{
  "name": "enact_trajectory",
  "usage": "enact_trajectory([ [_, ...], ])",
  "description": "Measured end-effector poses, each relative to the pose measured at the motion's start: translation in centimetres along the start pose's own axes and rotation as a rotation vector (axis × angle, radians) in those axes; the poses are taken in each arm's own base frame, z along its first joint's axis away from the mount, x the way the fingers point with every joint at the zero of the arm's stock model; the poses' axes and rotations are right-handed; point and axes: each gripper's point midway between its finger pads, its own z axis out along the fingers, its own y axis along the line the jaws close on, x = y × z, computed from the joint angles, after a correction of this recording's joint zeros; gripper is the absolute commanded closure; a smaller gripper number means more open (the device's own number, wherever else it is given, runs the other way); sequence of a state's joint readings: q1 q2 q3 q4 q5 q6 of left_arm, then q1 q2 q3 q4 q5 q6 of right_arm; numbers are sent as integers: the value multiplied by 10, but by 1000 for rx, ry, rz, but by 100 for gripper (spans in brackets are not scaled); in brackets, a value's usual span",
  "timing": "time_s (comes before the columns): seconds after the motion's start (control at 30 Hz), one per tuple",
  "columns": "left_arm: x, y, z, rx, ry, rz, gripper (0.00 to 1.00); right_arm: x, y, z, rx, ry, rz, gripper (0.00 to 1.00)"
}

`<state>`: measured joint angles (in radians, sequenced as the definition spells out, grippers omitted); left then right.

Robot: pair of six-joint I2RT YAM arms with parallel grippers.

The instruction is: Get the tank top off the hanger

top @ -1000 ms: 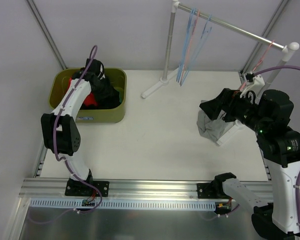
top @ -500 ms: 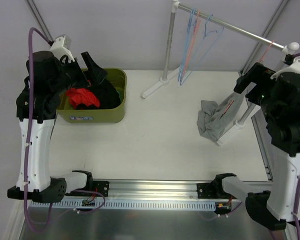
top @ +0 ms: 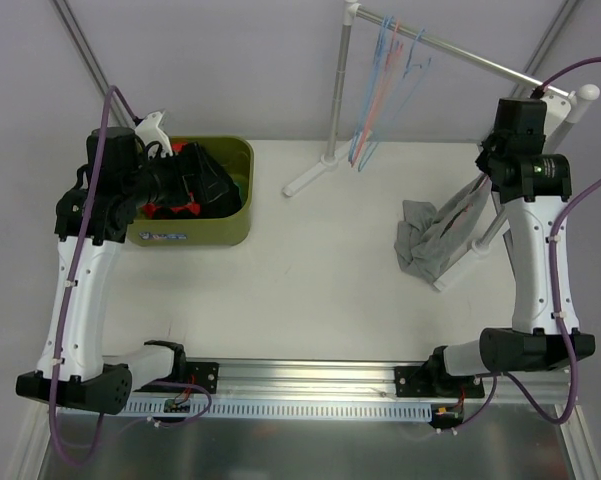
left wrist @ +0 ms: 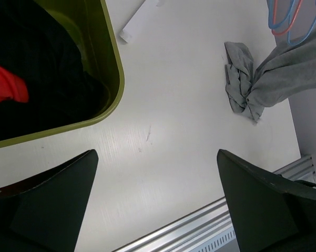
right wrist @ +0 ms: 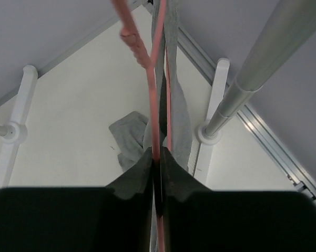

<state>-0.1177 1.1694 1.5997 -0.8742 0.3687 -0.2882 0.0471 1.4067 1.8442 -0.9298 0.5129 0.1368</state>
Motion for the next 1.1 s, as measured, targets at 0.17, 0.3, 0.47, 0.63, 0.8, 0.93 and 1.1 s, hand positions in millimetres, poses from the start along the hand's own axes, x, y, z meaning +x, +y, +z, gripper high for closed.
enact_trajectory([
  [0.17, 0, -5, -5, 21, -9, 19, 1, -7, -3, -3, 14, -32, 33, 100],
  [0.3, 1, -5, -2, 30, 3, 14, 1, -12, -3, -10, -4, -44, 39, 100],
  [0.47, 2, -9, 6, 61, 37, -7, 1, -28, 7, -35, -122, -73, 59, 100],
  [0.63, -12, -28, 7, 108, 31, 3, 1, -26, 17, -78, -313, -71, 41, 100],
  [0.8, -25, -81, 3, 226, 15, 94, 1, 7, 23, -128, -544, -11, -16, 100],
  [0.93, -25, -139, 2, 363, 20, 192, 2, 53, 16, -162, -684, 64, -83, 100],
  [1.1, -13, -207, 12, 537, 33, 311, 1, 98, 15, -219, -923, 164, -224, 100],
])
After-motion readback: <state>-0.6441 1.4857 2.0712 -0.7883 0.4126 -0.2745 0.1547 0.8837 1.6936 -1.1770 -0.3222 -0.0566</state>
